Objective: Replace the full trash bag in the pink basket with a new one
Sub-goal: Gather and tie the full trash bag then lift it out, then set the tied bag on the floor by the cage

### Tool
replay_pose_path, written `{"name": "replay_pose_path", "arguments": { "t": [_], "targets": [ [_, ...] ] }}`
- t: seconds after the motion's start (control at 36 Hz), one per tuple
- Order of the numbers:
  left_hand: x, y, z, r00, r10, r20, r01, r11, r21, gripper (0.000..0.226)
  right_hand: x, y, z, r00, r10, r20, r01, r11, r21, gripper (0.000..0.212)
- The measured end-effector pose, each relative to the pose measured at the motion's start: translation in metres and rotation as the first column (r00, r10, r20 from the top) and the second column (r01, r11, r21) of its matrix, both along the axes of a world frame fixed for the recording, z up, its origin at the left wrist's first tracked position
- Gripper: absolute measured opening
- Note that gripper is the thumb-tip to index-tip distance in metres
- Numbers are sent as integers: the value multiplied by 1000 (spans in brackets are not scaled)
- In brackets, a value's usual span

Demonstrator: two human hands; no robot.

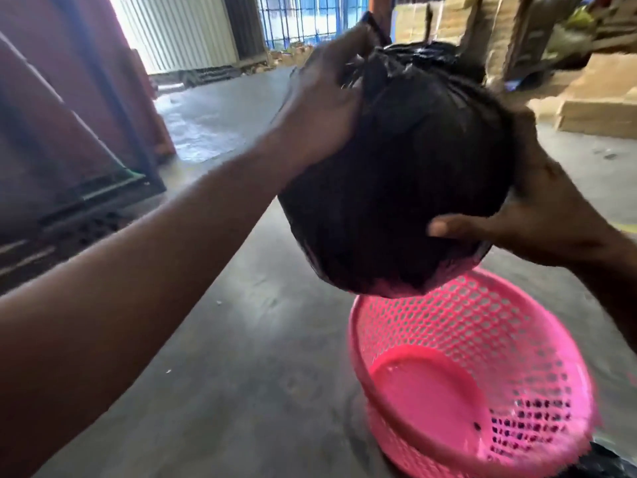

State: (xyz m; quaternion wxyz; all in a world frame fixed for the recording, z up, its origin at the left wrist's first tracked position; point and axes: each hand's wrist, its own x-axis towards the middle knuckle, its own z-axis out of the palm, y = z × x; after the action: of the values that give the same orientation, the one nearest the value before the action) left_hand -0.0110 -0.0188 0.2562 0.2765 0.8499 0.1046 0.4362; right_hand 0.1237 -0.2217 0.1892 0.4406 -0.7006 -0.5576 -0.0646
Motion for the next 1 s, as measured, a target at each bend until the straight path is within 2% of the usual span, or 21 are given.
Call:
{"name": "replay_pose_path", "arguments": {
  "t": [0.08,0.19,0.28,0.31,0.36,0.47,0.75,1.0],
  "targets": [
    [-32,36,10,994,109,-21,-110,991,-69,33,-30,53,4,1000,-1,-14,1,999,32,117],
    [-75,87,7,983,171,-59,-177,978,-114,20,-72,120,-3,998,-24,-59,26,999,23,93],
    [-117,140,0,951,276,-140,-294,947,-127,31,-107,175,-8,991,11,-130,-18,999,-50,81],
    [-129,155,-2,945,279,-170,-302,944,-134,26,-117,191,-12,989,10,-148,-22,996,-83,79],
    [-155,187,-11,941,278,-191,-307,940,-146,15,-137,226,-16,985,22,-172,-44,991,-124,77],
    [-210,259,-32,923,321,-211,-364,905,-219,21,-182,302,-22,983,59,-175,-98,968,-229,77],
    [-286,365,-87,868,433,-242,-495,777,-389,2,-235,428,-41,945,158,-285,-275,856,-439,76],
    [-325,457,-172,843,462,-276,-537,697,-474,2,-258,539,-123,929,248,-274,-356,800,-484,77]
  ]
}}
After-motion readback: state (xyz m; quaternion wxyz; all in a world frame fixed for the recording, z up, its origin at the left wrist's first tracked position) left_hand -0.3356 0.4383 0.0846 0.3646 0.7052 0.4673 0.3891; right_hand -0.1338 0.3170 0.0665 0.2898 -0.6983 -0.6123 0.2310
